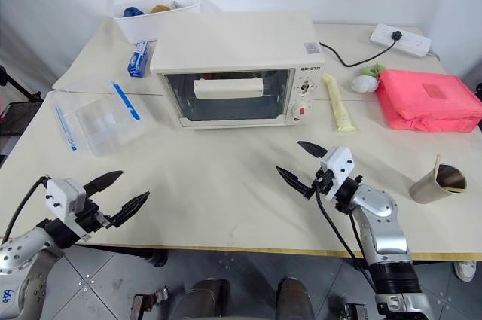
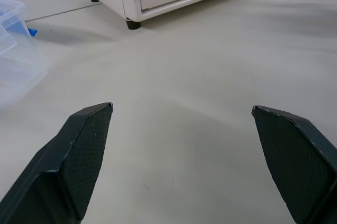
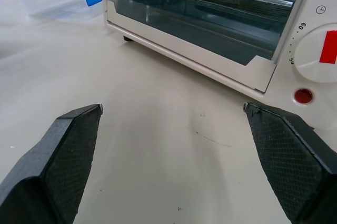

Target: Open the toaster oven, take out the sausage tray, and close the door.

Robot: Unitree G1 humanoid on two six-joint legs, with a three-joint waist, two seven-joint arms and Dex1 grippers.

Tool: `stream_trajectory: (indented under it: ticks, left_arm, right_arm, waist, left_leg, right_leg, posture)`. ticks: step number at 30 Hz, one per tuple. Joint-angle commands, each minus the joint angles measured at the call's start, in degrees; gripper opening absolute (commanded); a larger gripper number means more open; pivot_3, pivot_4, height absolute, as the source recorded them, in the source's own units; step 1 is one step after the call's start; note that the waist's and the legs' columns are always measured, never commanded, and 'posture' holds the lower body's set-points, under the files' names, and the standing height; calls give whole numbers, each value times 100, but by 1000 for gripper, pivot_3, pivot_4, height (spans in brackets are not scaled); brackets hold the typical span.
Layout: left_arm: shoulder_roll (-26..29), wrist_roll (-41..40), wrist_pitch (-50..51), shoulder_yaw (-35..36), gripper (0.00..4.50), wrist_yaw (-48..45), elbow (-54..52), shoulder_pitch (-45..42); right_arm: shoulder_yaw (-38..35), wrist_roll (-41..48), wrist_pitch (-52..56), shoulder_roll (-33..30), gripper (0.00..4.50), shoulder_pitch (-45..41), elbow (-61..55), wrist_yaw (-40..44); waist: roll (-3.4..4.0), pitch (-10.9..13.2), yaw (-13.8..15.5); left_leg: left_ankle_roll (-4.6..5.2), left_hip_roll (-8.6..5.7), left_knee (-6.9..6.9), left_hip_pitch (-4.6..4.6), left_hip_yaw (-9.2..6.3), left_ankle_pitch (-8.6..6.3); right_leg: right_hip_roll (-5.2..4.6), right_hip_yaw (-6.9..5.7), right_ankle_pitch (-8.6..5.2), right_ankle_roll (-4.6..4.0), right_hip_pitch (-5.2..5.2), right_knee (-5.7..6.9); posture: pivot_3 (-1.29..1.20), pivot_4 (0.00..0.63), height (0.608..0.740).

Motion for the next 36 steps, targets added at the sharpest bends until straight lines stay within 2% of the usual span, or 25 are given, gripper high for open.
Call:
stream_trajectory:
  ticks: [1,3,5,7,9,11,17,20,27,36]
  left_arm:
    - [143,80,-16,10,4492,-17,-114,36]
    - [135,-79,65,51,4492,-66,-114,8]
    - [128,-751,521,304,4492,-96,-143,-129]
    - [313,-1758,1128,647,4492,-406,-154,-320]
    - [457,-2206,1437,819,4492,-538,-117,-519]
    - [549,-2120,1380,837,4492,-485,3,-800]
    - [564,-1982,1332,765,4492,-436,264,-1235]
    - [486,-2016,1353,720,4492,-415,195,-1264]
    - [337,-2014,1338,787,4492,-361,76,-1058]
    - [330,-2036,1430,777,4492,-240,193,-1135]
  right_arm:
    - [-139,173,-78,68,4500,-175,-21,20]
    - [-177,300,35,113,4500,-319,-3,16]
    - [-153,509,326,97,4500,-517,-86,115]
    - [-107,766,815,59,4500,-976,-145,209]
    - [-110,912,1219,42,4500,-1456,-65,220]
    - [-106,897,1356,146,4500,-2081,285,201]
    - [43,712,1271,342,4500,-2845,1084,514]
    - [135,712,1344,428,4500,-2931,1101,734]
    - [121,819,1420,542,4500,-3009,897,943]
    - [293,711,1517,352,4500,-2777,432,1421]
  waist:
    - [0,0,-5]
    - [1,1,-10]
    - [3,2,-8]
    - [4,3,-12]
    - [7,5,-19]
    - [17,11,-24]
    - [15,10,-24]
    - [15,10,-54]
    - [16,10,-181]
    - [16,11,-144]
  left_leg:
    - [0,0,0,0,0,0]
    - [0,2,0,0,0,0]
    - [0,4,0,0,-3,0]
    - [0,6,0,0,-10,0]
    - [-1,13,0,-2,-20,0]
    - [-1,14,0,0,-20,1]
    - [-9,16,-15,-4,-10,-10]
    - [-10,16,-5,-40,-4,-10]
    - [-10,22,22,-36,1,-10]
    - [-11,26,44,-37,-1,-16]
  right_leg:
    - [0,0,0,0,0,0]
    - [2,0,0,-1,0,0]
    - [2,0,1,-1,-2,1]
    - [2,1,1,-2,-4,2]
    - [2,0,5,-9,-12,5]
    - [2,0,7,-11,-16,7]
    - [1,-21,8,-13,-50,37]
    - [-4,-39,9,-14,-89,56]
    - [-9,-57,11,-18,-82,60]
    - [-8,-56,13,-21,-85,76]
  posture:
    - [0,150,740]
    - [0,150,740]
    - [0,150,740]
    - [0,150,740]
    - [0,150,740]
    - [0,150,740]
    - [0,150,740]
    - [0,150,740]
    - [0,150,740]
    - [0,150,740]
